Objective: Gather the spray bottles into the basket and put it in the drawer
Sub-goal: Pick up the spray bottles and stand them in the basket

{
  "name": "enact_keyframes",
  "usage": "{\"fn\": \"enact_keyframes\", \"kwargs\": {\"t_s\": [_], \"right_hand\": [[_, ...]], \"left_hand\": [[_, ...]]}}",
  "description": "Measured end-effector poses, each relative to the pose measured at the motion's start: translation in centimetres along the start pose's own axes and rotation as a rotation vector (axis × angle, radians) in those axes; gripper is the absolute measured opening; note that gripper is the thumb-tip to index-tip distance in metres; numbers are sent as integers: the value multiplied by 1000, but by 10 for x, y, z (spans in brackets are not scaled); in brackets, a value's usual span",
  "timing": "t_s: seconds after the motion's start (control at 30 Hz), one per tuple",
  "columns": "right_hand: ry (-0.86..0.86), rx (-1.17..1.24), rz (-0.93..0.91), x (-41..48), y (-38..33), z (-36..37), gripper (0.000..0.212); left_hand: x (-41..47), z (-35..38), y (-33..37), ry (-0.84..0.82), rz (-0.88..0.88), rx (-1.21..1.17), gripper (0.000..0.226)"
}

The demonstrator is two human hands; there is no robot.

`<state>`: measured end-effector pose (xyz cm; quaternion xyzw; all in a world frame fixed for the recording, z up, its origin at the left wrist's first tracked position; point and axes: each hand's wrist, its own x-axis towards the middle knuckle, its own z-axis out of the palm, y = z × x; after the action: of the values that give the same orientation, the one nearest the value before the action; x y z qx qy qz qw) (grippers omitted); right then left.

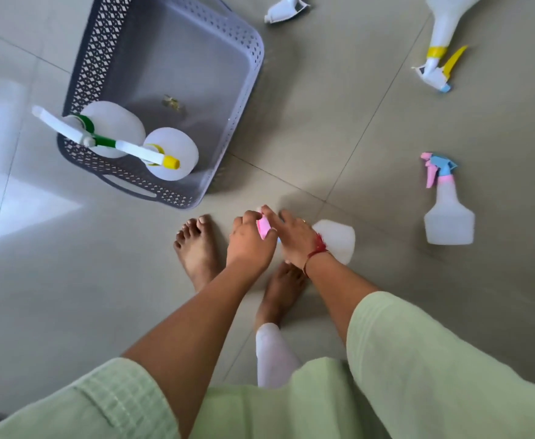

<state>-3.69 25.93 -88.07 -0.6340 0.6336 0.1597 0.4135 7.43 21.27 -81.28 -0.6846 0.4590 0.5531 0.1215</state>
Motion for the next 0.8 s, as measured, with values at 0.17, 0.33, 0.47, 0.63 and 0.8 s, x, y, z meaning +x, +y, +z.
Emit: {"fn": "enact_keyframes", "kwargs": {"t_s": [0.17,0.33,0.47,0.63,0.8], "right_hand": [[103,21,-174,2,-19,-94,69],[289,148,-341,3,-50,-185,68],[411,297,-359,17,-81,-228,68],[727,348,-318,38,-97,-255,80],[874,189,-386,40,-110,-265,69]], "left_hand": [[-18,-27,36,123,-10,-240,46],[-32,-78,79,340,154,-466,46],[-30,-121,102,432,238,-436,15],[-25,-158,115,514,450,-288,23],[-13,-190,117,530,540,-95,31]]}}
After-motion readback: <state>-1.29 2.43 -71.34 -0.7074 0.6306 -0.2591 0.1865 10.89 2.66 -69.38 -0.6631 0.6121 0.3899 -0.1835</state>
